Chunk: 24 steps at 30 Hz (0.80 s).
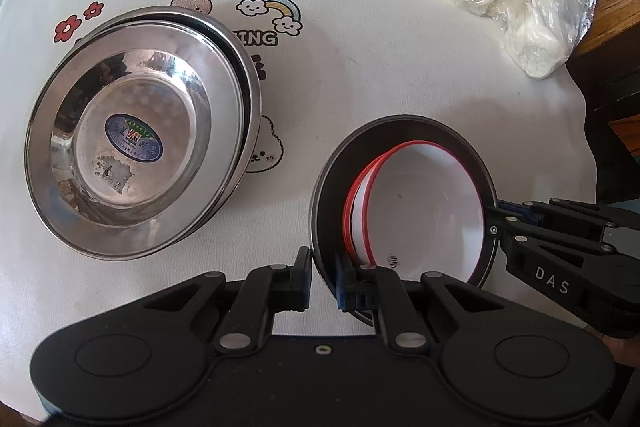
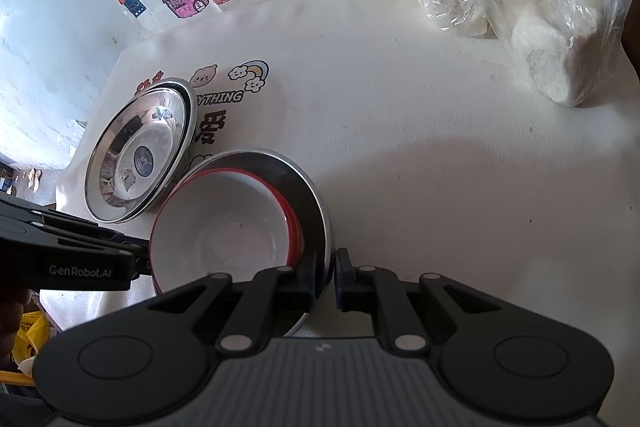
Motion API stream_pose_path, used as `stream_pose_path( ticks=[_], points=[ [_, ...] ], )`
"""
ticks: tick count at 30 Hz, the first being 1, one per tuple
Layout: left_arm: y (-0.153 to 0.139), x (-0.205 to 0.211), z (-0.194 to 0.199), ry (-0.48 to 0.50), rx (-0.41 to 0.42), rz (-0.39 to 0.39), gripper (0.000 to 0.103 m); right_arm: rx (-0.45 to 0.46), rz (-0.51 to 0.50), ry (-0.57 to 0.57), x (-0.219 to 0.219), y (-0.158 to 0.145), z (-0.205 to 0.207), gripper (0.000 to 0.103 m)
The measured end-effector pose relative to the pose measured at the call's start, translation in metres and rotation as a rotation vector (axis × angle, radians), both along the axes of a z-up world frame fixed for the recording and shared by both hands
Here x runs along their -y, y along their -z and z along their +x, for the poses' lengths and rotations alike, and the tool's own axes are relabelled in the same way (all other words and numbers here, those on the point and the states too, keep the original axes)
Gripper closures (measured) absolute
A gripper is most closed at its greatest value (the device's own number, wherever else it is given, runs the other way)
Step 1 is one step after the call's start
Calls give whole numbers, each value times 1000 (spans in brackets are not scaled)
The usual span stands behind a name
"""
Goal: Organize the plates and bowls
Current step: 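Lift the steel bowl with both grippers and lower it onto the steel plate stack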
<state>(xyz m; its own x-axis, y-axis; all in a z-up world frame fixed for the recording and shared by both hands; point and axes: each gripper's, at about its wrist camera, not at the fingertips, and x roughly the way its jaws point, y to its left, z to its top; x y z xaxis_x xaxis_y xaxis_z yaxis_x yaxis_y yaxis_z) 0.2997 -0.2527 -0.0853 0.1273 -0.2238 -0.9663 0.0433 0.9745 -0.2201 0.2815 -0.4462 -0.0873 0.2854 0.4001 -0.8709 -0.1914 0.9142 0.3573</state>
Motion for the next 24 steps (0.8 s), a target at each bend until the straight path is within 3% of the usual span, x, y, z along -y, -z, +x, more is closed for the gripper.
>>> stream_pose_path(
  ticks=[8,24],
  points=[
    [0,-1,0,-26,3,-4,93,-30,14,36,1,0,1,94],
    [-8,-16,-4,-119,-1,-122,94,-73,-4,80,7,-10,-6,94]
  ],
)
